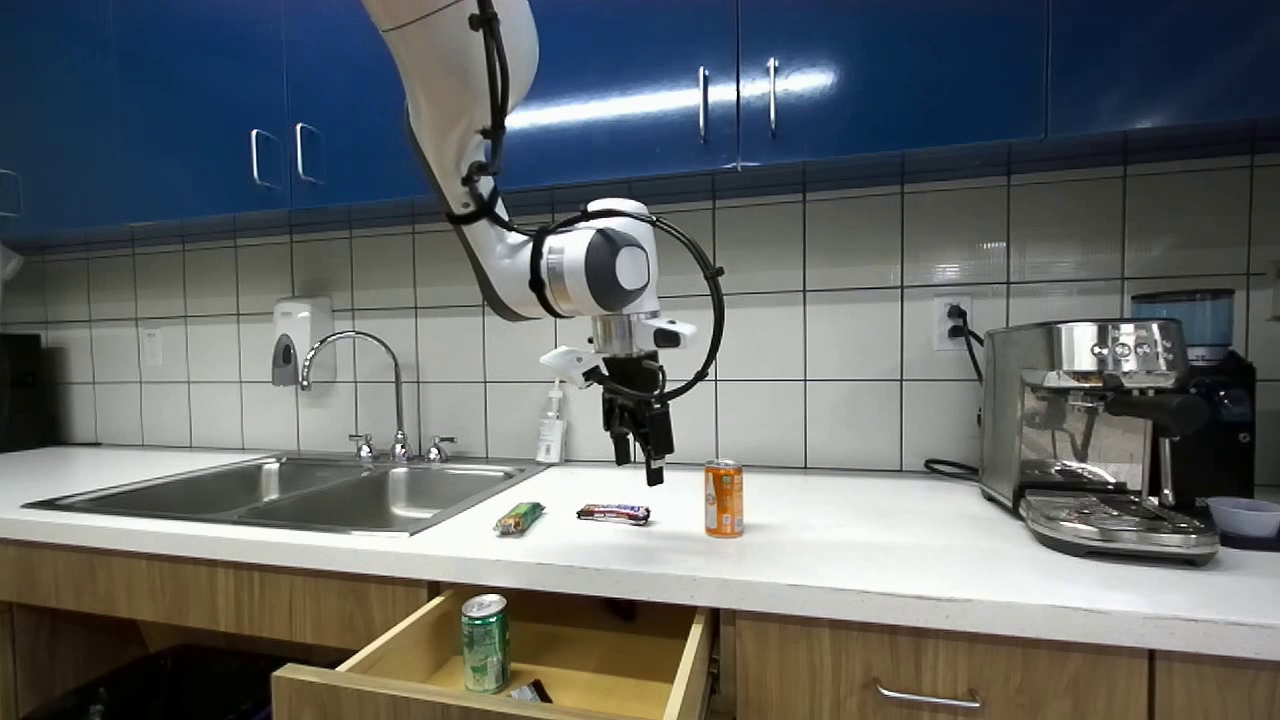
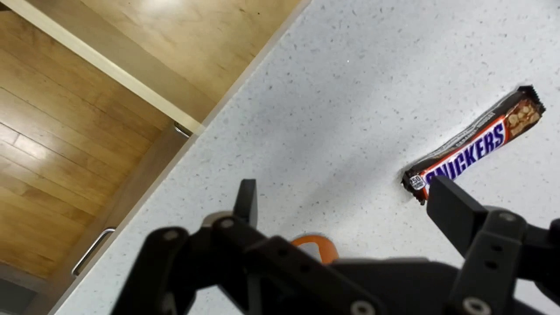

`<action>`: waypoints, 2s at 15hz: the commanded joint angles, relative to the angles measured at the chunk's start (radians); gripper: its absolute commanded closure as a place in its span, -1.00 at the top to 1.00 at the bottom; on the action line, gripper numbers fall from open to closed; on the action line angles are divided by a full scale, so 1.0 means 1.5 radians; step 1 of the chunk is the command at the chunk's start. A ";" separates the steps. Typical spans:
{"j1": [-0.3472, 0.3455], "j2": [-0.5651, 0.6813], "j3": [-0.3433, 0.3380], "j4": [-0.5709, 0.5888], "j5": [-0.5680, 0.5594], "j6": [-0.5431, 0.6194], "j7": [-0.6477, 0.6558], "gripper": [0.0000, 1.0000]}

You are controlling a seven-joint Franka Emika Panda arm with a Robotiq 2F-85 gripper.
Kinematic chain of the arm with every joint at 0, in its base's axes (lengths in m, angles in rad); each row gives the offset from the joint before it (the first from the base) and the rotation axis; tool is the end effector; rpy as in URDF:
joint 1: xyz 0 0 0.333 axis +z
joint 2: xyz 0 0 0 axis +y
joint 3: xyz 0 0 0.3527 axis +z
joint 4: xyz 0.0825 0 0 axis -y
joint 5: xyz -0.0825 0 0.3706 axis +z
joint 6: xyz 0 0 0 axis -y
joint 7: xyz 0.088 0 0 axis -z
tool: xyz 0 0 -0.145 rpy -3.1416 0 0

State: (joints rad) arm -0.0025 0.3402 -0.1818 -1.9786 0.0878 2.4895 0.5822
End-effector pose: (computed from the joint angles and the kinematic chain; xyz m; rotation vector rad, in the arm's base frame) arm 0.6253 -0.1091 0.3217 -2.8407 1.2280 -0.2701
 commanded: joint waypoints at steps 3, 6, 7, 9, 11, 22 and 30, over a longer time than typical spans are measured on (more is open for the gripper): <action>-0.028 0.074 0.001 0.117 0.037 -0.062 0.025 1.00; -0.037 0.110 0.000 0.169 0.044 -0.079 0.031 1.00; -0.039 0.122 -0.001 0.186 0.043 -0.085 0.034 1.00; -0.042 0.145 -0.001 0.217 0.043 -0.094 0.041 1.00; -0.045 0.166 -0.003 0.248 0.041 -0.105 0.049 1.00; -0.039 0.247 -0.041 0.363 0.012 -0.141 0.144 1.00; -0.035 0.277 -0.053 0.405 -0.022 -0.160 0.186 1.00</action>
State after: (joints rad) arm -0.0586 0.7257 -0.2485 -1.4371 0.0816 2.3036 0.8135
